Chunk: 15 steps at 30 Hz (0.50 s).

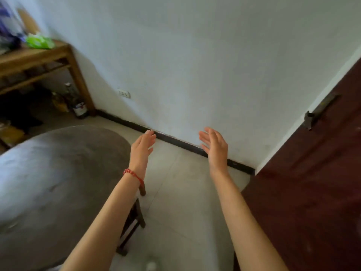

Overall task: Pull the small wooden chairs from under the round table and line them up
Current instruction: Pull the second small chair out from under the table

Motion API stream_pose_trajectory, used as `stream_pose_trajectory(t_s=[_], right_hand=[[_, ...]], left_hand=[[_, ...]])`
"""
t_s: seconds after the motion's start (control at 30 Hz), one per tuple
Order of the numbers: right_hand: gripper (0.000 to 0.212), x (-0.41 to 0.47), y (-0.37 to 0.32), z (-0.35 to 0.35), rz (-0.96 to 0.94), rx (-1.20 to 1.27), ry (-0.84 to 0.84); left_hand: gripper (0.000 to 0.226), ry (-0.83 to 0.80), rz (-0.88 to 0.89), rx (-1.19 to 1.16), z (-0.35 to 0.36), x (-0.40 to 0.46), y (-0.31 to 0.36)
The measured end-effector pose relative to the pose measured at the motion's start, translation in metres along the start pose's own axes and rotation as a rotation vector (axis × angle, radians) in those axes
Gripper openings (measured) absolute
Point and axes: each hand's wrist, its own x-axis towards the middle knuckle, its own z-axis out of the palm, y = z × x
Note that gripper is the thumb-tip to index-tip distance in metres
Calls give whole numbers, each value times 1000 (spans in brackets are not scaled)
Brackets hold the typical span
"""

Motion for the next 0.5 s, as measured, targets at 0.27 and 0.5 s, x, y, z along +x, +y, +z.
stream_pose_trajectory(t_s=[0.27,0.5], right_hand=[[32,27,43,100,39,-129,-306],[28,55,88,172,87,-259,-453]], left_hand=[[43,236,8,-14,-81,51,-14],[42,416,-63,-42,-137,92,-34]])
